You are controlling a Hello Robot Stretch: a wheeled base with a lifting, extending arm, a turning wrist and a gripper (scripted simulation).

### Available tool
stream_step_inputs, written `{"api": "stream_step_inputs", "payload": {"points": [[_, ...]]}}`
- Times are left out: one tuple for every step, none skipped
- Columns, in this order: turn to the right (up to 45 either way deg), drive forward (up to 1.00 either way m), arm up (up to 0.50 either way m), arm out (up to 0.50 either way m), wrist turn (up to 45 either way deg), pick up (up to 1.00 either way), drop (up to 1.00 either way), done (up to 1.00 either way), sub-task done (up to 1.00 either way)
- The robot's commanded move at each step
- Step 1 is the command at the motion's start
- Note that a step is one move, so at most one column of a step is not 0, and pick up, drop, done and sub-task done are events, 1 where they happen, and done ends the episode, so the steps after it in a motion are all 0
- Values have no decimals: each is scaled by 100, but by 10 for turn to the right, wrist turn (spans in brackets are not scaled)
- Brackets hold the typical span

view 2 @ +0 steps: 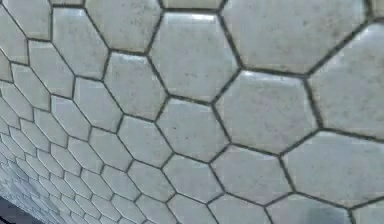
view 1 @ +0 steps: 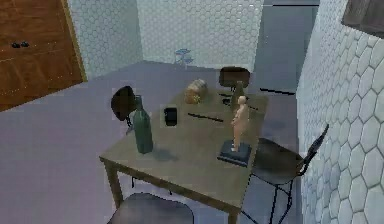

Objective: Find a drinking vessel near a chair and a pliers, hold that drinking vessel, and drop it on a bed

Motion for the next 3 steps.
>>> {"api": "stream_step_inputs", "payload": {"points": [[330,0,0,0,0,0,0,0,0],[0,40,0,0,0,0,0,0,0],[-450,0,0,0,0,0,0,0,0]]}}
